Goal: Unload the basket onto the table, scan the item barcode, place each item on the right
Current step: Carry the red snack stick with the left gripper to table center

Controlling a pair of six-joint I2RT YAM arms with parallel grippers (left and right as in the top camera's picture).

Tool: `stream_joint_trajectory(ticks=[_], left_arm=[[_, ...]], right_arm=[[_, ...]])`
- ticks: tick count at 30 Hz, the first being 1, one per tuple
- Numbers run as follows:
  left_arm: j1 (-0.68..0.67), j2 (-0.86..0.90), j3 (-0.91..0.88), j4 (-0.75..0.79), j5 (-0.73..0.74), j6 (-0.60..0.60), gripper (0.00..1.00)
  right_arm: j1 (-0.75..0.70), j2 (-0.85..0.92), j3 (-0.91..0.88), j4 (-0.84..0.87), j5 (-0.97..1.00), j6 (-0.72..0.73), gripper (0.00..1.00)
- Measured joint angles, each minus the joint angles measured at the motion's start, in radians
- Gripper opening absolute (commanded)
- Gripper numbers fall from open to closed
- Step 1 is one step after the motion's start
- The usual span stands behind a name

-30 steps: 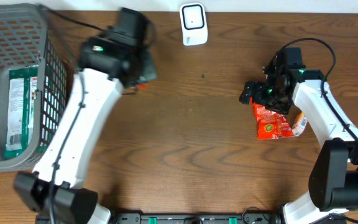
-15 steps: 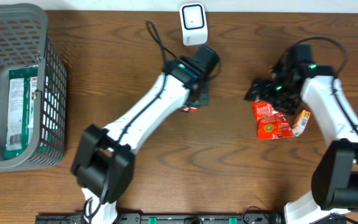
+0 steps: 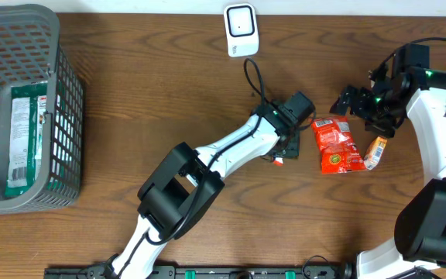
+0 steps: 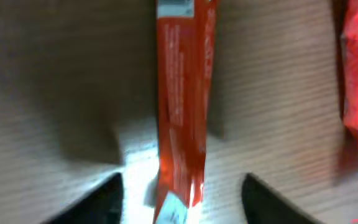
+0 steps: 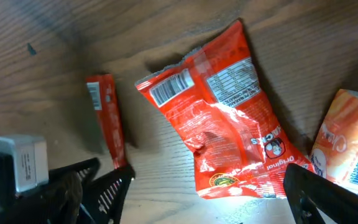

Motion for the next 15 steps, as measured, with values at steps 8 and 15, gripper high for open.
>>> stream_joint_trajectory(ticks=[8, 15], left_arm=[[0.080, -0.130, 0.015, -0.150, 0.013, 0.050, 0.66], [0.259, -0.444, 0.044, -0.341, -0.036, 0.059, 0.35]], right_arm=[[0.106, 0.000, 0.000, -0.003, -0.065, -0.042, 0.95], [0.302, 0.000, -0.019, 0.085, -0.079, -0.035, 0.43]])
